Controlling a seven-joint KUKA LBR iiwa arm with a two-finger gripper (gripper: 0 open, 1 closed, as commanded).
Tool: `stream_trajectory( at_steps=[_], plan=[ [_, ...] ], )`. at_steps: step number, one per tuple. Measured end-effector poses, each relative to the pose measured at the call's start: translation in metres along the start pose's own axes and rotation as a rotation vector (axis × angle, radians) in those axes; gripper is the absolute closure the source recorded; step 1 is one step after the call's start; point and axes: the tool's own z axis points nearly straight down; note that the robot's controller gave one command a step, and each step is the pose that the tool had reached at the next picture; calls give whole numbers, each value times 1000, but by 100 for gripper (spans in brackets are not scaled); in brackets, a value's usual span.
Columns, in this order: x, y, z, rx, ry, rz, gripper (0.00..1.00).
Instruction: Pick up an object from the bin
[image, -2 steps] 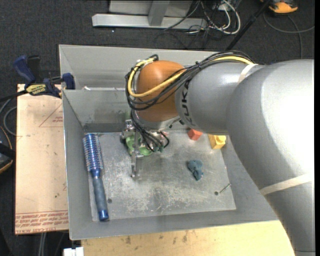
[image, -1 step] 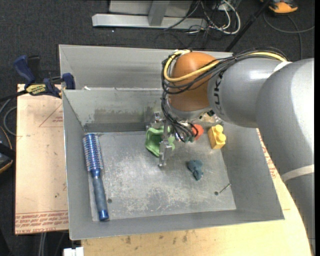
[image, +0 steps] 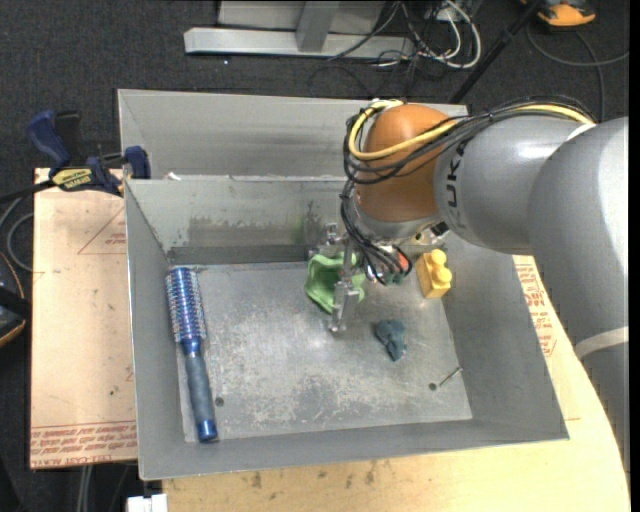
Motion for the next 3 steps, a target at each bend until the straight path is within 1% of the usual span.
stream_trajectory(
  at_steps=[1,2,3],
  plan=[
    [-2,2,-2,4,8,-1,0],
    [-3,3,-3,5,11,0,0],
    [-4,3,-4,5,5,2,100]
  ],
)
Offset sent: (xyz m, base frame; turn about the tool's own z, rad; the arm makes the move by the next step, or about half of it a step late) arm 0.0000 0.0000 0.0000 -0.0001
